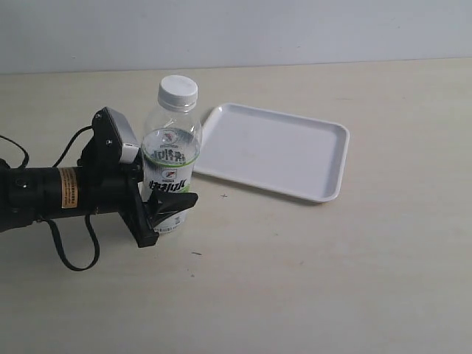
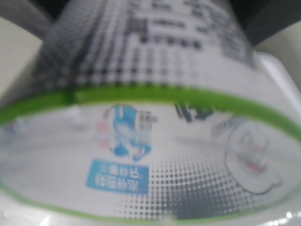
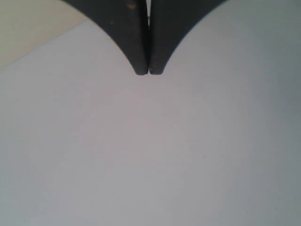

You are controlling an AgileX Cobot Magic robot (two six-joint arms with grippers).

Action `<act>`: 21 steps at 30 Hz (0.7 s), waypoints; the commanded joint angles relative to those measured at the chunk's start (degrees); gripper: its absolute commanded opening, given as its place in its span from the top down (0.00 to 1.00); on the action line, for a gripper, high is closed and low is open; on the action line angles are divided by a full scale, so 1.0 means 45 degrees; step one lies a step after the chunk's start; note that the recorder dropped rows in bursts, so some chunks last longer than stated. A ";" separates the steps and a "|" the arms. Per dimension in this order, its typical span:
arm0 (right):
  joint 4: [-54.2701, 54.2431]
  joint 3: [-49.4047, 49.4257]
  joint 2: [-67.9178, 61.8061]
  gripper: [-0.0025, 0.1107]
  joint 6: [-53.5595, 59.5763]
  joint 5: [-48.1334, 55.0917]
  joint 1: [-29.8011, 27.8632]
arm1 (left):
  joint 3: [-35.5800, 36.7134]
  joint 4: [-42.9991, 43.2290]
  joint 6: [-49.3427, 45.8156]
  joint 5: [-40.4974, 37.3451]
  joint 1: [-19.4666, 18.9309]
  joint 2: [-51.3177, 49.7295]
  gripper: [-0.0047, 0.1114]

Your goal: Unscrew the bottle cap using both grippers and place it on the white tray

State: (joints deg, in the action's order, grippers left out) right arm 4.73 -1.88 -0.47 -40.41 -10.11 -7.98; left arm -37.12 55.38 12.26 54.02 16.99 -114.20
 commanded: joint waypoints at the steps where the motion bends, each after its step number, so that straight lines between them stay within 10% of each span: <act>1: 0.0537 -0.2102 -0.1481 0.98 0.0025 0.0520 -0.0070 | -0.0036 -0.0021 -0.0064 0.0489 0.0050 0.0215 0.96; 9: 0.1073 -0.8144 -0.8562 0.98 0.2768 0.6624 0.0647 | -0.0036 0.0144 -0.0303 0.0489 0.0050 0.0215 0.96; 21: -0.6019 -1.6375 -1.6885 0.98 0.9488 1.5626 0.3957 | -0.0036 0.0655 -0.1048 0.0392 0.0050 0.0215 0.96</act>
State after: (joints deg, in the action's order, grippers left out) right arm -20.01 -70.06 -70.97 0.00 54.04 5.56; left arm -37.12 58.26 8.00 54.02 16.99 -114.15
